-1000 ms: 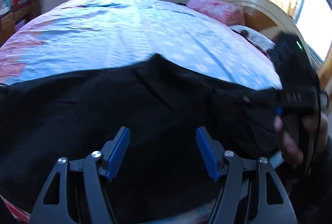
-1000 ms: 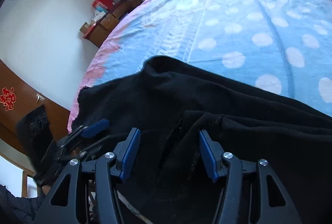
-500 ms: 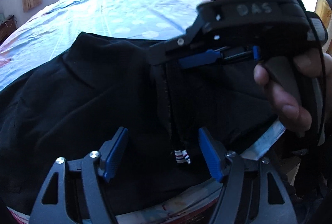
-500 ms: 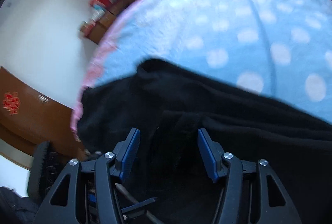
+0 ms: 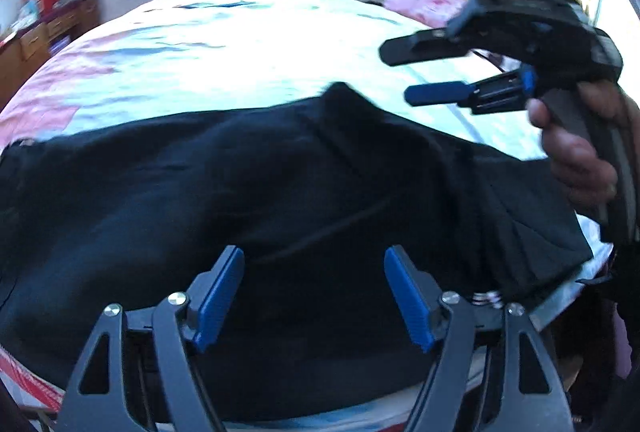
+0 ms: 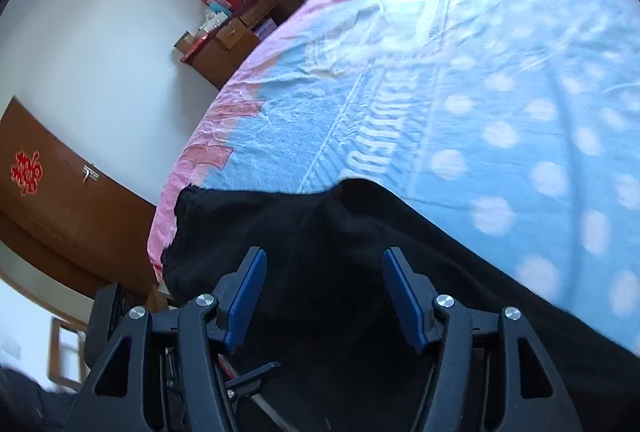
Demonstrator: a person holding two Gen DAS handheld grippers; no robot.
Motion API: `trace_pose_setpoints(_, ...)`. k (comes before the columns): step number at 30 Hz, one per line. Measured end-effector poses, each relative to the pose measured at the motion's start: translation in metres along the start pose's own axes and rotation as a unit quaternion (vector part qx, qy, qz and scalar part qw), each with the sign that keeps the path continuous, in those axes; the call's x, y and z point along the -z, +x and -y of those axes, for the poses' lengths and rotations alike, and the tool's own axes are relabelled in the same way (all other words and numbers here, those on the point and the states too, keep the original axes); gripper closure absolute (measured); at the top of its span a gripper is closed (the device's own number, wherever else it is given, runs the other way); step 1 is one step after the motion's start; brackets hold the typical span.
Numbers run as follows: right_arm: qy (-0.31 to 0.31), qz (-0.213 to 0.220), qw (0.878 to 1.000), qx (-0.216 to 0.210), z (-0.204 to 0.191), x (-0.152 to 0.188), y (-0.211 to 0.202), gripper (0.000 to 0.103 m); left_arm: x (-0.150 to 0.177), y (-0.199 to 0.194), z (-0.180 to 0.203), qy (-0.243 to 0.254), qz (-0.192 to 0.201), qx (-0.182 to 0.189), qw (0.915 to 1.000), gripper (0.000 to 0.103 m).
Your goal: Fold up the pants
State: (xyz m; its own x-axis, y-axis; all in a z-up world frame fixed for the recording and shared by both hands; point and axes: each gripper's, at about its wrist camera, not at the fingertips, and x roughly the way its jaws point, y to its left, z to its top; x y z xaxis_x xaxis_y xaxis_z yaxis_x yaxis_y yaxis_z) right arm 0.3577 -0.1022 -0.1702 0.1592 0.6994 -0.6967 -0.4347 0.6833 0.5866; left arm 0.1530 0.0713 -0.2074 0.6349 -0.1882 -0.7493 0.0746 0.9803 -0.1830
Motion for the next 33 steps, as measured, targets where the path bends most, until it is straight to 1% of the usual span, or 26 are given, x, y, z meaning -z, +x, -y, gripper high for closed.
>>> trace_pose_setpoints(1,0.015,-0.004,1.0,-0.004,0.004,-0.01,0.012,0.041,0.001,0.0,-0.003,-0.001,0.0,0.001,1.0,0.028)
trace_pose_setpoints(4,0.028,-0.016,0.999,0.003,0.01,-0.028,0.033,0.041,0.005,0.003,-0.002,0.008,-0.003,-0.002,1.0,0.027)
trace_pose_setpoints(5,0.035,-0.031,0.999,-0.002,0.011,-0.033,0.042,0.044,0.005,0.005,0.0,0.014,-0.002,-0.006,0.9999,0.026)
trace_pose_setpoints(6,0.039,-0.057,0.998,-0.002,0.012,-0.036,0.053,0.059,0.006,0.005,0.001,0.016,-0.002,-0.006,0.9998,0.024)
trace_pose_setpoints(8,0.035,-0.071,0.997,0.01,0.01,-0.036,0.063,0.073,0.008,0.006,0.007,0.019,-0.001,-0.001,0.9998,0.019)
trace_pose_setpoints(9,0.026,-0.074,0.997,0.004,0.007,-0.034,0.065,0.082,0.008,0.007,0.008,0.021,0.0,0.002,0.9998,0.017)
trace_pose_setpoints(10,0.022,-0.067,0.997,0.001,0.005,-0.032,0.064,0.086,0.008,0.008,0.008,0.022,0.001,0.003,0.9998,0.016)
trace_pose_setpoints(11,0.022,-0.057,0.998,0.006,0.005,-0.031,0.062,0.093,0.008,0.009,0.009,0.024,0.001,0.002,0.9997,0.014)
trace_pose_setpoints(12,0.025,-0.037,0.999,0.015,0.007,-0.032,0.058,0.096,0.009,0.009,0.008,0.029,0.002,0.001,0.9996,0.012)
trace_pose_setpoints(14,0.043,-0.018,0.999,0.028,0.019,-0.035,0.055,0.097,0.009,0.01,0.011,0.042,0.002,-0.005,0.9991,0.01)
trace_pose_setpoints(16,0.042,-0.019,0.998,0.036,0.025,-0.037,0.06,0.097,0.009,0.011,0.014,0.047,0.001,-0.011,0.9988,0.009)
trace_pose_setpoints(18,0.033,-0.019,0.999,0.02,0.022,-0.036,0.06,0.095,0.008,0.007,0.012,0.041,0.002,-0.005,0.9992,0.01)
trace_pose_setpoints(19,0.03,-0.017,0.999,0.023,0.02,-0.035,0.056,0.094,0.005,0.004,0.009,0.033,0.004,-0.001,0.9995,0.01)
trace_pose_setpoints(20,0.028,-0.012,0.999,0.021,0.018,-0.034,0.049,0.086,0.003,-0.004,0.006,0.025,0.012,0.002,0.9996,0.012)
trace_pose_setpoints(21,0.025,-0.005,1.0,0.017,0.014,-0.033,0.04,0.064,0.0,-0.015,0.001,0.023,0.024,0.006,0.9994,0.015)
trace_pose_setpoints(22,0.019,0.004,1.0,0.012,0.009,-0.032,0.029,0.055,-0.004,-0.023,-0.001,0.022,0.034,0.001,0.9992,0.015)
trace_pose_setpoints(23,0.016,0.013,1.0,0.008,0.004,-0.028,0.014,0.051,-0.005,-0.034,-0.007,0.024,0.047,-0.014,0.9985,0.015)
trace_pose_setpoints(25,0.008,0.024,1.0,0.002,-0.008,-0.022,-0.01,0.051,-0.01,-0.056,-0.032,0.029,0.073,-0.05,0.9956,0.015)
trace_pose_setpoints(26,0.007,0.03,1.0,-0.001,-0.014,-0.016,-0.028,0.05,-0.012,-0.064,-0.044,0.029,0.079,-0.066,0.9942,0.015)
trace_pose_setpoints(28,0.006,0.037,0.999,-0.012,-0.026,0.001,-0.058,0.049,-0.015,-0.075,-0.079,0.022,0.08,-0.111,0.9903,0.015)
trace_pose_setpoints(30,0.001,0.037,0.999,-0.014,-0.041,0.023,-0.086,0.041,-0.018,-0.08,-0.118,-0.002,0.072,-0.147,0.9864,0.015)
trace_pose_setpoints(31,-0.009,0.038,0.999,-0.015,-0.048,0.036,-0.098,0.039,-0.019,-0.08,-0.14,-0.015,0.07,-0.152,0.9858,0.015)
trace_pose_setpoints(33,-0.039,0.032,0.999,-0.018,-0.061,0.062,-0.111,0.037,-0.022,-0.072,-0.173,-0.045,0.051,-0.16,0.9847,0.016)
